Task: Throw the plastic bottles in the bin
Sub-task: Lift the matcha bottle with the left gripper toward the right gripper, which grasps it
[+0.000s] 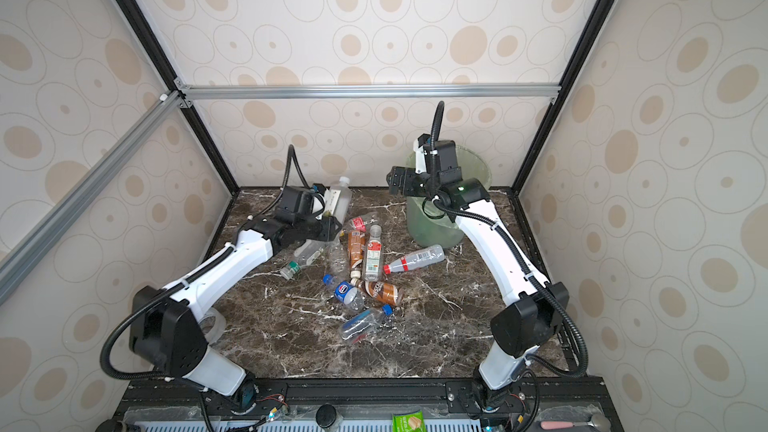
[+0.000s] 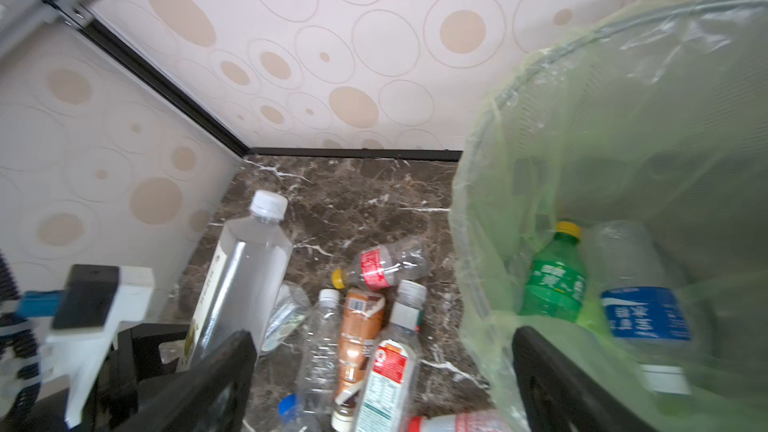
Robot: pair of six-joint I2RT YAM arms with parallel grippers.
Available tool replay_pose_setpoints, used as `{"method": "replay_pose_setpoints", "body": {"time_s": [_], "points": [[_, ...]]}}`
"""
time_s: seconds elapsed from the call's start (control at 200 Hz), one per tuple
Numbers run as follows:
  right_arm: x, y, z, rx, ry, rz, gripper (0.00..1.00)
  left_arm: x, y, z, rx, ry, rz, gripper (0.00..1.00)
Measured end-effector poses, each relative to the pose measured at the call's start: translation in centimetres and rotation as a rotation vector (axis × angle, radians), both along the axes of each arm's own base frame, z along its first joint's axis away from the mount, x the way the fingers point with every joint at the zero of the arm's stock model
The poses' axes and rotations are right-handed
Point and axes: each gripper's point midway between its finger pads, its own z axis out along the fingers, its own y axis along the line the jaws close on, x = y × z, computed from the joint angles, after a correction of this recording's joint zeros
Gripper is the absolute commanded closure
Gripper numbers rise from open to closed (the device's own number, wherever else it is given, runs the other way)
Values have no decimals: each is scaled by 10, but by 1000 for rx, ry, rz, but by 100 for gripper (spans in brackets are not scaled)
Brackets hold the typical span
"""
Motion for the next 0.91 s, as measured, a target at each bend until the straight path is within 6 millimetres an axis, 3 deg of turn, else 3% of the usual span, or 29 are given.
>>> {"method": "replay_pose_setpoints", "body": {"time_s": [0.105, 0.21, 0.475, 0.71, 0.905], "points": [[-2, 15, 7, 114, 20, 39, 1, 2, -14, 53, -141, -142, -40, 58], [-5, 27, 18, 196, 18, 79, 1, 3, -27, 78, -220, -210, -80, 57], [-16, 57, 38, 314, 0, 173, 1, 1, -50, 72, -252, -195, -129, 57], [-16, 92, 41, 323, 1, 238, 4, -11, -71, 72, -264, -193, -177, 56], [-8, 110, 21, 277, 31, 241, 24, -16, -81, 75, -275, -198, -195, 52]]}}
